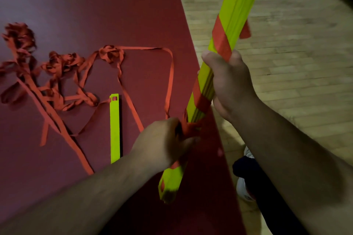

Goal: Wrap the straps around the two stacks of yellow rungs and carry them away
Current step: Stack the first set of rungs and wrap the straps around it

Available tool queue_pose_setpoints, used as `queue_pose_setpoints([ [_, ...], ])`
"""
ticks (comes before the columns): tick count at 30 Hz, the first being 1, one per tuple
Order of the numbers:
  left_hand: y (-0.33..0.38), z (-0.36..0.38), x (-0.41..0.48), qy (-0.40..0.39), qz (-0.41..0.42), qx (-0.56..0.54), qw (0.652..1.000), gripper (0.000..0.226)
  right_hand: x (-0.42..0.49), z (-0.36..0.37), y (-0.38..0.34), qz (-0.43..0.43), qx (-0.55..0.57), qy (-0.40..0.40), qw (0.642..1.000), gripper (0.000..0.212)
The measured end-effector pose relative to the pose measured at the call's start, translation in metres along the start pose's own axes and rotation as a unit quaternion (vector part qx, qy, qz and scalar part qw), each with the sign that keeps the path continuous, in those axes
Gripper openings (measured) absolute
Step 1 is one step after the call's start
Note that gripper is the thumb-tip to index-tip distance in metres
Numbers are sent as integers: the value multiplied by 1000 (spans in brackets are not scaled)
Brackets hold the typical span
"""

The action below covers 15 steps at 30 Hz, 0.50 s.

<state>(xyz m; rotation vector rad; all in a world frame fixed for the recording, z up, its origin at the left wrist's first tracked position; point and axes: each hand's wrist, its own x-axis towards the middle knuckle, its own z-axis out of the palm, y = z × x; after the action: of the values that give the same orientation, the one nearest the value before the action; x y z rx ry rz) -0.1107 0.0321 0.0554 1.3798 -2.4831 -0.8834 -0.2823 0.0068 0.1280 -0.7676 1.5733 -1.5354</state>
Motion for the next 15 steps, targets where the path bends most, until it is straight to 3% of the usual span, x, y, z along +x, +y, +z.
queue_pose_setpoints([
  [4, -6, -11, 2, -58, 64, -82, 993, 48, 8, -10, 2, -46, -1, -96, 994, 60],
  [6, -4, -16, -1, -122, 99, -122, 980, 36, 10, -16, 3, -20, 66, -183, 981, 72],
  [8, 0, -22, -3, -176, 112, -152, 966, 25, 7, -20, 1, 35, 148, -291, 944, 67],
  [9, 1, -23, -4, -196, 112, -160, 961, 27, 6, -22, -1, 49, 154, -309, 937, 54],
  [12, 5, -22, -6, -210, 94, -144, 962, 21, 4, -19, -7, 37, 97, -229, 968, 25],
  [15, -2, -11, -4, -178, 58, -83, 979, 40, 11, -17, -1, -28, -29, -73, 996, 42],
])
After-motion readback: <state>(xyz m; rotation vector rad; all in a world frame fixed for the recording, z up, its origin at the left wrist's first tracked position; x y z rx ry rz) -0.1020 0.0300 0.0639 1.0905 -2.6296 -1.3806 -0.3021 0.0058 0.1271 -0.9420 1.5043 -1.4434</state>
